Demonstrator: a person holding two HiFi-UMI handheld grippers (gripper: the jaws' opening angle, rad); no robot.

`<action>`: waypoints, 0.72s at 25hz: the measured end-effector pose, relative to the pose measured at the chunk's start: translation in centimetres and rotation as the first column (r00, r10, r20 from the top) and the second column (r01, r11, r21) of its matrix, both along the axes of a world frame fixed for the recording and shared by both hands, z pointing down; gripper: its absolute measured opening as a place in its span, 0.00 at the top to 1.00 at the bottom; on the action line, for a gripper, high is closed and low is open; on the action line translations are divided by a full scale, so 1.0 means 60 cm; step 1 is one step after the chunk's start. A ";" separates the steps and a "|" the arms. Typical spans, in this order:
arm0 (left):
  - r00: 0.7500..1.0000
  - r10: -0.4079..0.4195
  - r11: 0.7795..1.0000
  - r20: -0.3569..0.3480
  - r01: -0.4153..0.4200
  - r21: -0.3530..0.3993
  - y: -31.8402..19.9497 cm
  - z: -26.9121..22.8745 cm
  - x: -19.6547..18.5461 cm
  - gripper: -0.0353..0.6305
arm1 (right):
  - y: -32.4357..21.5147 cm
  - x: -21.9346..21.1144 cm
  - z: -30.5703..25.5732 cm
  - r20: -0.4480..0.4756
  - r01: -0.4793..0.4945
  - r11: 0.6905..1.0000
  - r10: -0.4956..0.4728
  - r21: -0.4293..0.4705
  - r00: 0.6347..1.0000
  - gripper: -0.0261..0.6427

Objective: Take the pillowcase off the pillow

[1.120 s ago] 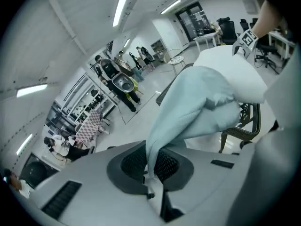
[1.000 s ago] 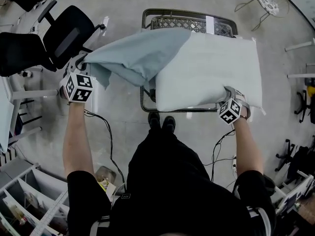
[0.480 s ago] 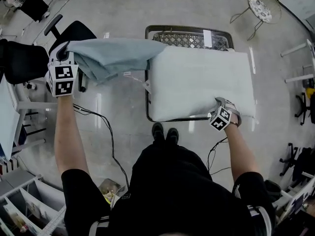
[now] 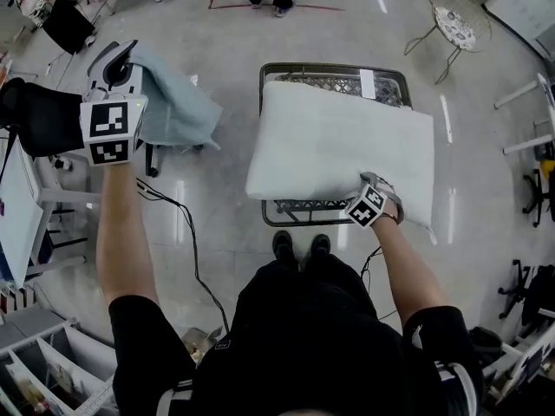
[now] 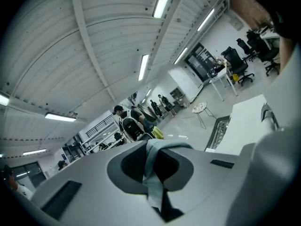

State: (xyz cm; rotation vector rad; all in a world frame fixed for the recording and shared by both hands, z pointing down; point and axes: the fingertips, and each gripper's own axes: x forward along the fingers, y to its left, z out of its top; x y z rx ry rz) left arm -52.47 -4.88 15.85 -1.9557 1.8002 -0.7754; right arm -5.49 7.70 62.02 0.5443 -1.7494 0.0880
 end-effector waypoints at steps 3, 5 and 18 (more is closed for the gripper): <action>0.999 0.049 0.998 -0.002 -0.049 0.028 -0.004 -0.043 0.050 0.93 | 0.009 -0.001 -0.003 0.016 0.051 0.999 -0.050 -0.016 0.999 0.47; 0.996 0.086 0.996 -0.002 -0.086 0.039 -0.003 -0.064 0.092 0.93 | 0.017 0.003 -0.014 0.068 0.087 0.996 -0.086 -0.024 0.994 0.46; 0.970 0.238 0.969 -0.053 -0.233 0.087 0.026 -0.162 0.462 0.93 | -0.032 0.103 -0.243 0.568 0.027 0.996 -0.070 0.084 0.820 0.49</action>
